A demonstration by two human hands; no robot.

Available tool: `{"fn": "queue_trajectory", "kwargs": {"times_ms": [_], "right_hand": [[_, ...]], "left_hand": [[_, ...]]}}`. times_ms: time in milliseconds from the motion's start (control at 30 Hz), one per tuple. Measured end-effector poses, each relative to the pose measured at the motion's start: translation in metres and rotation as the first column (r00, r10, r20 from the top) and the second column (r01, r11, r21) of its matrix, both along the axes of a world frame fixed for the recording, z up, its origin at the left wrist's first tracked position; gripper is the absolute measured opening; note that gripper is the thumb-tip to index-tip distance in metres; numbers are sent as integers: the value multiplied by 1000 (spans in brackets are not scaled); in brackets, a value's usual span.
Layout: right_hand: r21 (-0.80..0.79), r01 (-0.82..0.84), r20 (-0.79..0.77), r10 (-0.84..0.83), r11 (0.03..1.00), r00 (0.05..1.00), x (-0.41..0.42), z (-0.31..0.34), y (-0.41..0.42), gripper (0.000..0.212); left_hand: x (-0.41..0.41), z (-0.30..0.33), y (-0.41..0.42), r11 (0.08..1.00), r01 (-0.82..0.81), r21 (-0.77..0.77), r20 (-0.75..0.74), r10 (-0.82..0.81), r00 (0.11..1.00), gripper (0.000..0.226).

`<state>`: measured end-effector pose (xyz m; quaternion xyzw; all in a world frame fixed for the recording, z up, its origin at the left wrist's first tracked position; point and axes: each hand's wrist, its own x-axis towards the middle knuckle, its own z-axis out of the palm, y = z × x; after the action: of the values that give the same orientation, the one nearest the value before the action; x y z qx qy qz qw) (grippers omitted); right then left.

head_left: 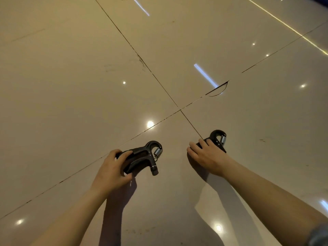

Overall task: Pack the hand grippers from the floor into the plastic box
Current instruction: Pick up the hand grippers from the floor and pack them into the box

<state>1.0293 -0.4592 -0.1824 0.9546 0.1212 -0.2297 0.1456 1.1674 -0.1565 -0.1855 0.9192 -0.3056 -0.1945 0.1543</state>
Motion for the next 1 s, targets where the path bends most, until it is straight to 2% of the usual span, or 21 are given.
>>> {"fn": "queue_trajectory", "kwargs": {"times_ms": [67,133,200,300,333,367,467,667,833,1000], "right_hand": [[67,134,114,-141,989,983,-2,7,2,66],[288,350,191,-411,891,891,-4,22,3,62],[506,506,202,-666,698,718,-8,44,5,56],[740,572,70,-887,354,457,-23,98,6,74],[776,558,45,-909,294,415,-28,120,6,81],[801,532,55,-918,275,392,-33,142,6,84],[857,401,188,-921,324,342,-50,208,6,77],[856,173,472,-873,488,127,-113,327,17,59],[807,127,587,-808,577,-50,-203,390,47,41],[780,156,625,-752,606,-208,-315,433,92,30]], "left_hand": [[-4,19,-7,992,14,-128,27,-11,1000,72],[-8,40,-20,972,47,-229,60,-34,998,68],[-9,61,-35,948,106,-298,121,-73,990,65],[-14,105,-60,908,178,-380,177,-117,977,64],[-16,122,-68,890,195,-412,189,-126,974,64],[-18,140,-76,869,210,-447,200,-132,971,64],[-28,204,-97,788,254,-561,247,-133,960,63],[-80,334,-124,560,401,-725,361,-187,914,64],[-162,413,-133,386,591,-708,540,-244,806,66],[-266,444,-133,251,639,-727,572,-293,766,66]]}}
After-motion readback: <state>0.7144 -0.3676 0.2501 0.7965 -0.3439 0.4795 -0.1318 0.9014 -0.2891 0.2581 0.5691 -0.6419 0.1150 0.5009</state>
